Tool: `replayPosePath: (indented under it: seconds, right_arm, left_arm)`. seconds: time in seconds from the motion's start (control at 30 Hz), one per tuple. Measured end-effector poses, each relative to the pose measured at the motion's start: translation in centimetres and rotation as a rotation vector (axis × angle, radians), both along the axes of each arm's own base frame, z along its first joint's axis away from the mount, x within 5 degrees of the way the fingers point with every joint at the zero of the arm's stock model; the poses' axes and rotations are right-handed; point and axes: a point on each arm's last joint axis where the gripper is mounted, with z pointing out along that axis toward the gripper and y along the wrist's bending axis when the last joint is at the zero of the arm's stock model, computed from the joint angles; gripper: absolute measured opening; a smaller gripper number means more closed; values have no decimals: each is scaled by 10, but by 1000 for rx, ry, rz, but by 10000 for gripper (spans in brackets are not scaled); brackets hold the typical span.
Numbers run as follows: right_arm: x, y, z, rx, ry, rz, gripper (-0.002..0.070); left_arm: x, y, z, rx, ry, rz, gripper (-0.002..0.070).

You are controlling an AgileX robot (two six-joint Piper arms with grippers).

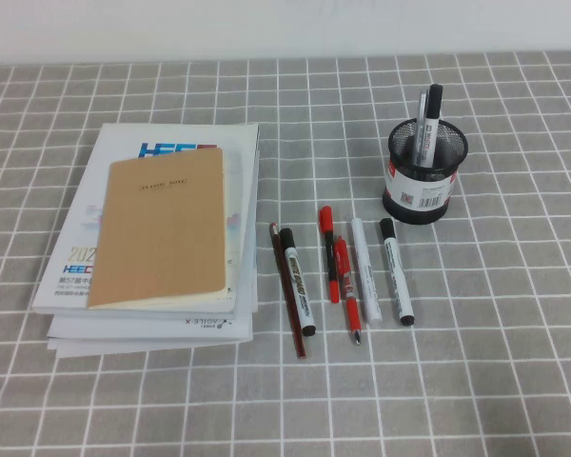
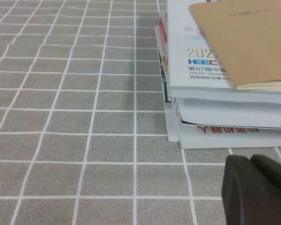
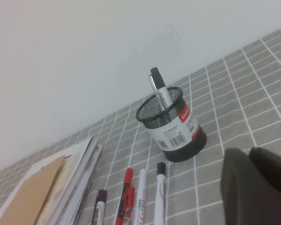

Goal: Put the pen into the pen holder

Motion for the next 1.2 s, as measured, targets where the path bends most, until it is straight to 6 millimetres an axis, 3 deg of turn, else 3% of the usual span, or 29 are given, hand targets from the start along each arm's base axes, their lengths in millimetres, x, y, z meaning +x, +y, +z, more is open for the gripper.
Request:
replayPosePath:
  seconds: [0.43, 0.7, 1.03, 1.2]
  right_arm:
    - [0, 0, 1, 74, 4, 5, -12]
    - [0, 1, 4, 233, 11, 16, -13]
    - [-1, 5, 4, 254, 22, 65, -13]
    - [1, 5, 37, 167, -21, 58, -12]
  left_arm:
    - [0, 0, 0, 0, 0, 0, -5]
    - [0, 0, 0, 0, 0, 0, -5]
    - [0, 0, 0, 0, 0, 0, -5]
    - [0, 0, 0, 0, 0, 0, -5]
